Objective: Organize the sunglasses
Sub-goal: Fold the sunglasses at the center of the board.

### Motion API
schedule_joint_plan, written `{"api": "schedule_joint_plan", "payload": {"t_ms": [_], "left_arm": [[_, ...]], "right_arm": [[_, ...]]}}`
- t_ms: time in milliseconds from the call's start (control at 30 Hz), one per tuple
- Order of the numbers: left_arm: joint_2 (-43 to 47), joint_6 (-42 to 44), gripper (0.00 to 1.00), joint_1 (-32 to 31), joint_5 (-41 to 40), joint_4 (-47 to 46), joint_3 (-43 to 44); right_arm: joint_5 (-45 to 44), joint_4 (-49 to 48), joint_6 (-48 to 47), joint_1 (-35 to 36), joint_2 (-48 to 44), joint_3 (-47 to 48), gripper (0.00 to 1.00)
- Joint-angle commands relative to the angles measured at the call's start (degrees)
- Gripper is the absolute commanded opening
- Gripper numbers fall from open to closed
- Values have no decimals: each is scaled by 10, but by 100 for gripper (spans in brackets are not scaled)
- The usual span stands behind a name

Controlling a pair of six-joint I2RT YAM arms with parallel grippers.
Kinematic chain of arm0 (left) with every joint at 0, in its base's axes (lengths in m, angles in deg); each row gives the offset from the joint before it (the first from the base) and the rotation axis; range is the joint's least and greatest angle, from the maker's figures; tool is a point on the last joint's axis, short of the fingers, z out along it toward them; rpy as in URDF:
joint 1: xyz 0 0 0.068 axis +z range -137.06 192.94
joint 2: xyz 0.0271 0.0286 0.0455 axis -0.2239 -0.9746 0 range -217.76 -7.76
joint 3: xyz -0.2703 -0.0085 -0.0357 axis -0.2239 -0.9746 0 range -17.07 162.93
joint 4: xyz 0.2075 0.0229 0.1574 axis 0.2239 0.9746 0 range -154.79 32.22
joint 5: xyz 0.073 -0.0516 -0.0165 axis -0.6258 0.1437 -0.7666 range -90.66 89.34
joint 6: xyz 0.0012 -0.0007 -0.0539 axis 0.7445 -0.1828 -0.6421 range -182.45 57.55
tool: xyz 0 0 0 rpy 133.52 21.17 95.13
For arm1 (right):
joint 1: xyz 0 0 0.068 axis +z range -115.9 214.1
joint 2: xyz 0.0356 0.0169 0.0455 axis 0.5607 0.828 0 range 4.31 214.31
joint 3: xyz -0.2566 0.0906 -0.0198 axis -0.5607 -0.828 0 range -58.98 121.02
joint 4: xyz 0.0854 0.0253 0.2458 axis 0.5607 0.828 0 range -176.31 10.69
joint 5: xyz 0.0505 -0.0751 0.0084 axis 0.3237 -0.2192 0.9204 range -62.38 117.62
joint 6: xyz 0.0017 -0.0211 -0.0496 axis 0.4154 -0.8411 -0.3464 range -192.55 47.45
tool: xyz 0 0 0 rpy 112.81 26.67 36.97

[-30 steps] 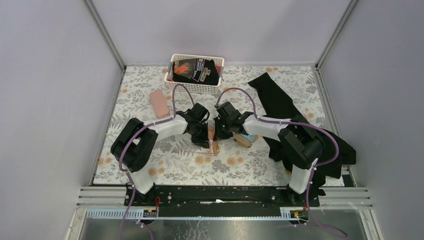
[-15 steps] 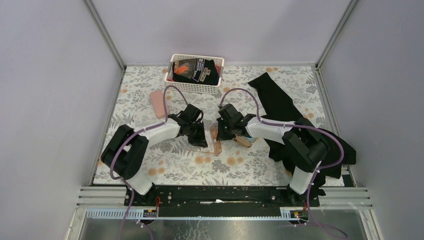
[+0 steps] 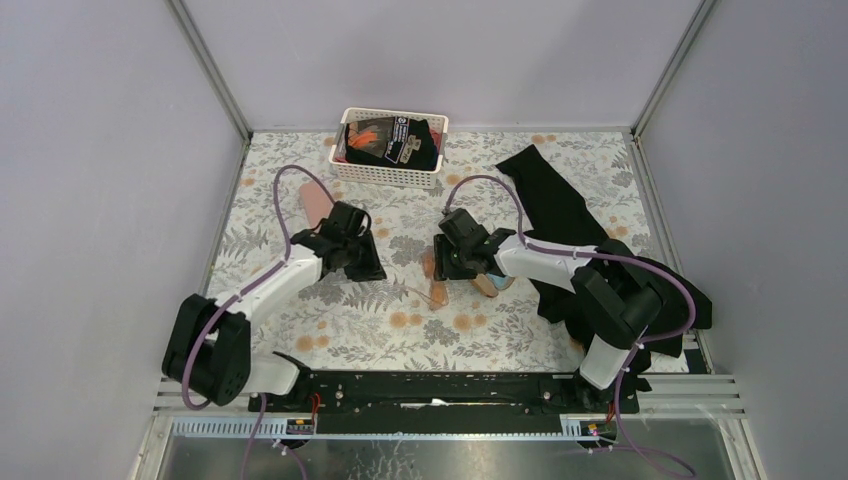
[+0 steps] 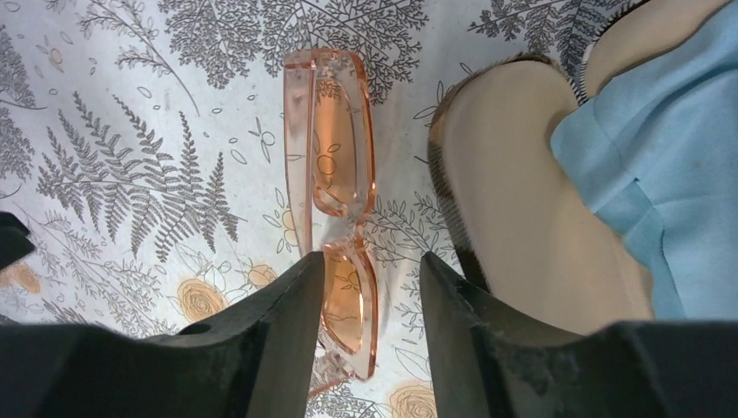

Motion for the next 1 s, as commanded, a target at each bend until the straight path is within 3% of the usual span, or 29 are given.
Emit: {"api": "schedule_joint_plan", "payload": {"t_ms": [0, 233, 467, 800, 967], "left_arm": [[39, 16, 19, 19, -43, 56, 11], [81, 11, 20, 29, -52, 78, 7], [91, 13, 20, 29, -25, 78, 5], [139, 28, 21, 28, 48, 58, -11], [159, 35, 22, 18, 69, 58, -3]], "right_arm": [[-20, 5, 5, 12, -40, 8, 55], [-23, 4, 8, 28, -31, 23, 63], [-28, 8, 10, 32, -43, 23, 59], [-73, 16, -36, 31, -162, -10, 58], [-34, -17, -68, 31, -235, -59, 53]]}}
